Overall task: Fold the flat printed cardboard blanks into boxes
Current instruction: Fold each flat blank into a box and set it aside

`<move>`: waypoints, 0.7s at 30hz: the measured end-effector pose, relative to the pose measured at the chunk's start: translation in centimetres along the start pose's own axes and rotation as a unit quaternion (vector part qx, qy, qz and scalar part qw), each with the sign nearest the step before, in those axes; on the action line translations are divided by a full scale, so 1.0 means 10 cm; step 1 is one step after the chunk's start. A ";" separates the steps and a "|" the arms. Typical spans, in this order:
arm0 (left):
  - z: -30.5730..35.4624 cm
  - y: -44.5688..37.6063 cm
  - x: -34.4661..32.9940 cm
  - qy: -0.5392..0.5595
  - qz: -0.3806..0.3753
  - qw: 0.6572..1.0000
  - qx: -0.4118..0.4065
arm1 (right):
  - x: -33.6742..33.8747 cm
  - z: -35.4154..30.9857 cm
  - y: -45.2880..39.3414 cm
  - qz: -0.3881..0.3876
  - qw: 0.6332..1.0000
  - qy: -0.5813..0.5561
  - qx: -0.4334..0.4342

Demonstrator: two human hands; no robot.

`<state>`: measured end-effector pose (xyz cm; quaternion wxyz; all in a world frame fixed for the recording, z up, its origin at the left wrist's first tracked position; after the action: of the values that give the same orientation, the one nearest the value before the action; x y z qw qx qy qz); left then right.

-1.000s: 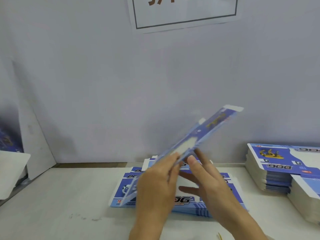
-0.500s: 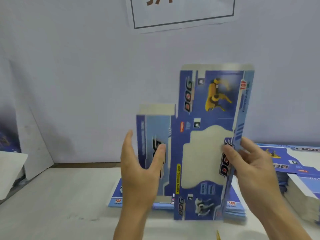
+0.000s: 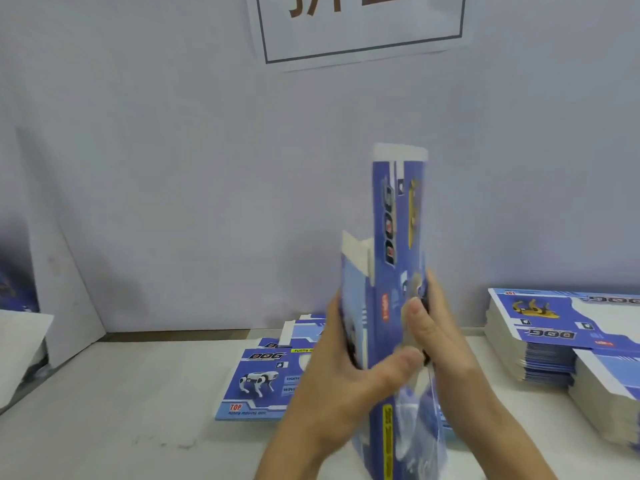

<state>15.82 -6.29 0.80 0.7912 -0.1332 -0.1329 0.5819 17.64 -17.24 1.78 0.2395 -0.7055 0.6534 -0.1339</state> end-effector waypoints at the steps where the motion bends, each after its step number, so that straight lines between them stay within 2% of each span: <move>1: 0.02 0.00 -0.08 -0.004 -0.009 1.000 -0.011 | -0.03 0.02 -0.05 0.001 1.000 0.001 -0.008; 3: 0.06 -0.02 -0.13 -0.008 0.020 0.999 -0.037 | 0.03 0.00 -0.11 0.013 1.000 -0.018 -0.015; 7: 0.11 -0.04 0.04 -0.017 0.131 0.989 -0.069 | 0.17 -0.01 0.03 0.021 0.998 -0.065 0.001; 10: 0.12 -0.01 0.28 -0.031 0.202 0.976 -0.073 | 0.33 0.05 0.05 0.080 0.995 -0.059 -0.011; 12: 0.09 0.02 0.43 -0.037 0.247 0.967 -0.059 | 0.33 0.00 0.05 0.090 0.995 -0.048 -0.004; 15: 0.03 0.05 0.59 -0.028 0.303 0.952 -0.037 | 0.31 -0.12 0.08 0.132 0.989 0.066 0.030; 17: 0.05 0.07 0.63 -0.028 0.332 0.942 -0.033 | 0.24 -0.28 0.11 0.163 0.970 0.164 0.078; 19: 0.11 0.06 0.61 -0.032 0.335 0.941 -0.034 | 0.07 -0.39 0.12 0.144 0.959 0.220 0.108; 21: 0.19 0.02 0.51 -0.042 0.302 0.951 -0.045 | -0.13 -0.42 0.12 0.086 0.958 0.255 0.097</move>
<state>16.38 -1.28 2.77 0.5655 -0.1779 -0.1452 0.7921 14.38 -16.65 4.94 0.1422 -0.5623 0.7352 -0.3509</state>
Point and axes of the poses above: each hand's wrist, its own y-axis away from the middle knuckle, its own x-axis out of the back of the hand, z = x × y, the point moved 8 cm from there along -y, towards the middle knuckle, and after that the axes turned 1 degree about -y, right-handed, at the moved point
